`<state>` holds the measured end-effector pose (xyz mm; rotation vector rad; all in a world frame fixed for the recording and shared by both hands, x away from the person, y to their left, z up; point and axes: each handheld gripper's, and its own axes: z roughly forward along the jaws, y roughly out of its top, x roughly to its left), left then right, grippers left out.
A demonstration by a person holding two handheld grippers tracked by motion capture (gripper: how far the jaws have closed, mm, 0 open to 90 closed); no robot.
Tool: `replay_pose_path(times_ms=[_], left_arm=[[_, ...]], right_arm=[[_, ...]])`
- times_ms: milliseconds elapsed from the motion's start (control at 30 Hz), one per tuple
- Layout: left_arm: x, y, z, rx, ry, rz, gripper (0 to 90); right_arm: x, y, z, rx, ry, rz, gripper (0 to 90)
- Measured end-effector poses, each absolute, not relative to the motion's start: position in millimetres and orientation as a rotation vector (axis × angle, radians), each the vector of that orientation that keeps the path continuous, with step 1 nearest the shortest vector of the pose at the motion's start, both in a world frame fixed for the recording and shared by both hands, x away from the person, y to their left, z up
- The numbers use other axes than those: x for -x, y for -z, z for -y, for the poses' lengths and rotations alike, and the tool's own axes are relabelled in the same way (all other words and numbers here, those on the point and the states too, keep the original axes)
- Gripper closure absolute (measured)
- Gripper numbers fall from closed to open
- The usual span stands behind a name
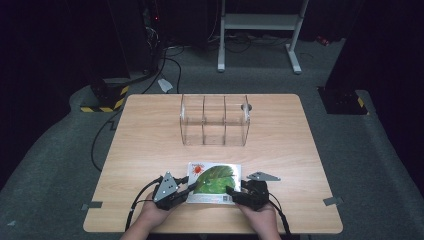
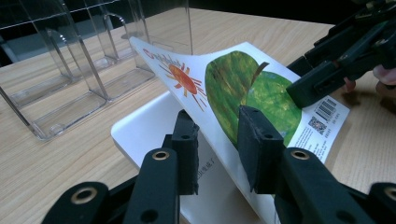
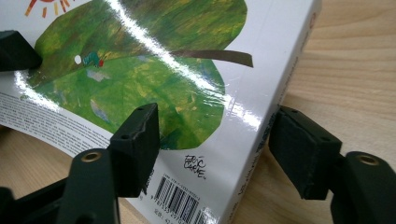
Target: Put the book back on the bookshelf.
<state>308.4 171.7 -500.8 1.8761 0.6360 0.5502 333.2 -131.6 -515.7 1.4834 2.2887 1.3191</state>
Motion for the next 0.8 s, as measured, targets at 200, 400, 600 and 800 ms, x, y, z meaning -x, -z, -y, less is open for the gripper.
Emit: replay_pose_path(times_ms=[200, 400, 600, 800], left_arm=[[-308.2, 500.9, -170.2, -1.869, -0.554, -0.647, 69.8], [-308.3, 500.4, -169.5, -1.870, -0.552, -0.657, 70.3], [-307.0, 499.0, -167.0, -1.870, -0.567, -0.661, 71.1], [-306.4, 500.0, -164.1, -1.889, -0.582, -0.657, 71.5]], right_arm=[[-329.7, 512.5, 133.8, -1.452, -1.323, -2.241, 38.6], [-326.6, 510.2, 134.1, -1.409, -1.308, -2.221, 40.9], [-323.3, 506.2, 135.2, -1.380, -1.302, -2.181, 45.1], [-319.0, 499.3, 139.1, -1.333, -1.306, -2.114, 49.3]])
